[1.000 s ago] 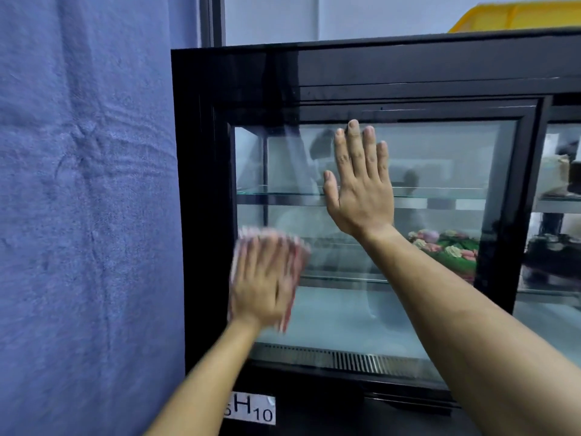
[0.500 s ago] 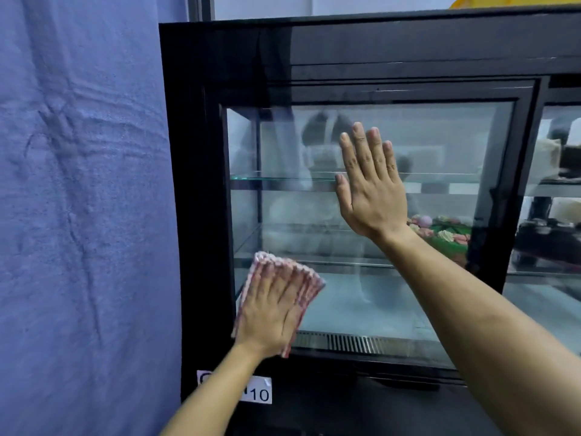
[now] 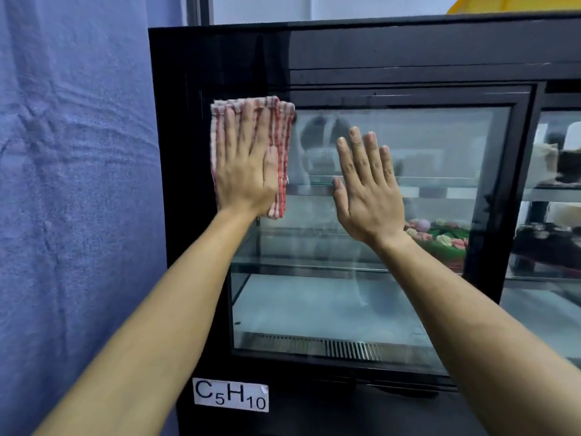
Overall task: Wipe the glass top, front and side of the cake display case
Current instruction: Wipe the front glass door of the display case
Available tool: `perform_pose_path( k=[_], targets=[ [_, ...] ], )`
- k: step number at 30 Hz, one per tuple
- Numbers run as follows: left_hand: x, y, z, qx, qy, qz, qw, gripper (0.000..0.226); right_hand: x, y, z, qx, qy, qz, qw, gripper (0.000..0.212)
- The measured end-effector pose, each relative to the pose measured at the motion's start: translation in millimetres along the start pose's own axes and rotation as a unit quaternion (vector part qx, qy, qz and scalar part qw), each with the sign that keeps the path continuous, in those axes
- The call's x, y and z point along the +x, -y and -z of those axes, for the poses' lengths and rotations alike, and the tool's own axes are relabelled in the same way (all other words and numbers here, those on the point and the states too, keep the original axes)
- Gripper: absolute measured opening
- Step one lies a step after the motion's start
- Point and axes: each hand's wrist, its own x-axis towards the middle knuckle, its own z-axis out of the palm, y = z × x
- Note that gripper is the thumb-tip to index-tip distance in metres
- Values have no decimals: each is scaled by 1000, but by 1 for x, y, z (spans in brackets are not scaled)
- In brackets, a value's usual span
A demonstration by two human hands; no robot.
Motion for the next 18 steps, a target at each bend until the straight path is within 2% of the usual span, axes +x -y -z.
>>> perform_pose_path(
  k=[2, 4, 6, 8, 10, 13, 15, 16, 18],
  targets=[
    [-11, -13, -5, -4, -22, 24, 999, 62, 0, -1, 0, 7, -5, 2, 1000, 62],
    [-67, -28, -10, -20, -9, -1, 1000, 62, -1, -2, 0, 19, -13, 4, 1000, 61],
    [-155, -34, -15, -24, 52, -109, 992, 62, 0, -4, 1, 48, -18, 2, 999, 60],
    [-242, -24, -17, 7, 134, -255, 958, 62, 0, -8, 4, 71, -5, 12, 997, 61],
    [-277, -6, -15, 32, 176, -351, 919, 58, -1, -14, 7, 62, 28, 40, 997, 64],
    [-225, 11, -8, 18, 188, -450, 873, 62, -4, -22, 14, 57, 52, 59, 995, 65],
    [-151, 17, -4, 16, 162, -482, 861, 63, -7, -28, 18, 44, 51, 65, 996, 64],
    [-109, 19, -2, 22, 137, -471, 871, 60, -9, -32, 18, 32, 48, 66, 996, 64],
    [-23, 22, 3, 35, 81, -386, 918, 55, -14, -40, 18, 16, 47, 58, 997, 64]
  ],
)
